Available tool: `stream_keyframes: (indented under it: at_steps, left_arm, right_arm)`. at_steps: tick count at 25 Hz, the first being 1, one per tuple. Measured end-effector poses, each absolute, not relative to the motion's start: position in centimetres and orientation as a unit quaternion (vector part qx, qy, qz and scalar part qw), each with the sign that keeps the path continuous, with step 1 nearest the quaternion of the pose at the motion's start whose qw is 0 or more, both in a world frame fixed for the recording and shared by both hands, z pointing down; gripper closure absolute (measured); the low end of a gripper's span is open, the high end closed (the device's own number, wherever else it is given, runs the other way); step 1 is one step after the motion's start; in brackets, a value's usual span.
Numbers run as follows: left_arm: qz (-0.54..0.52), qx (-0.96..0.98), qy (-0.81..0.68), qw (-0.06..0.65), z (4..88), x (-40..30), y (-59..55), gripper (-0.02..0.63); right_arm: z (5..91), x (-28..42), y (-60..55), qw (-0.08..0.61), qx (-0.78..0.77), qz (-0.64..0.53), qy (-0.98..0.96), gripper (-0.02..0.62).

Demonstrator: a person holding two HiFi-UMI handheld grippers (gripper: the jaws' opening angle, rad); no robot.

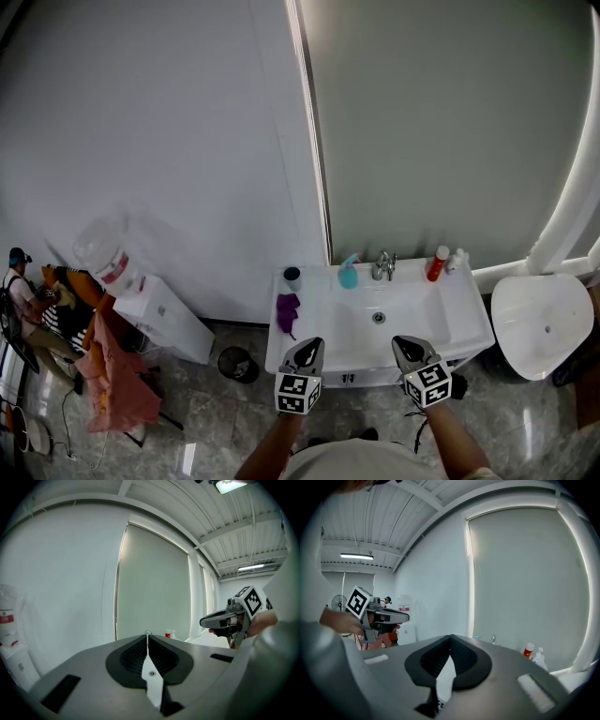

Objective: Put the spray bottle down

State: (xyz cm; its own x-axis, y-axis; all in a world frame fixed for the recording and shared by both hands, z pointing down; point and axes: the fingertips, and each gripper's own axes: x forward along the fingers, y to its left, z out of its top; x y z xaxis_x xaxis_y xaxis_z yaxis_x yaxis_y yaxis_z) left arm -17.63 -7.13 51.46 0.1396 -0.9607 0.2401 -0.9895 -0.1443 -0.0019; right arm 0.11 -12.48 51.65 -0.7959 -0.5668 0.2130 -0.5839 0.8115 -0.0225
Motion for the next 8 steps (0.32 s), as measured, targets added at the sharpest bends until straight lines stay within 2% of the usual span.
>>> stream_keyframes:
  at_steps: [8]
  left_arm:
    - [0.091,0.750,-0.650,0.078,51.20,-17.90,-7.66,0.591]
  right_arm:
    - [51.21,-0.02,-13.22,0.097,0.304,0.040,-0.947,0.584]
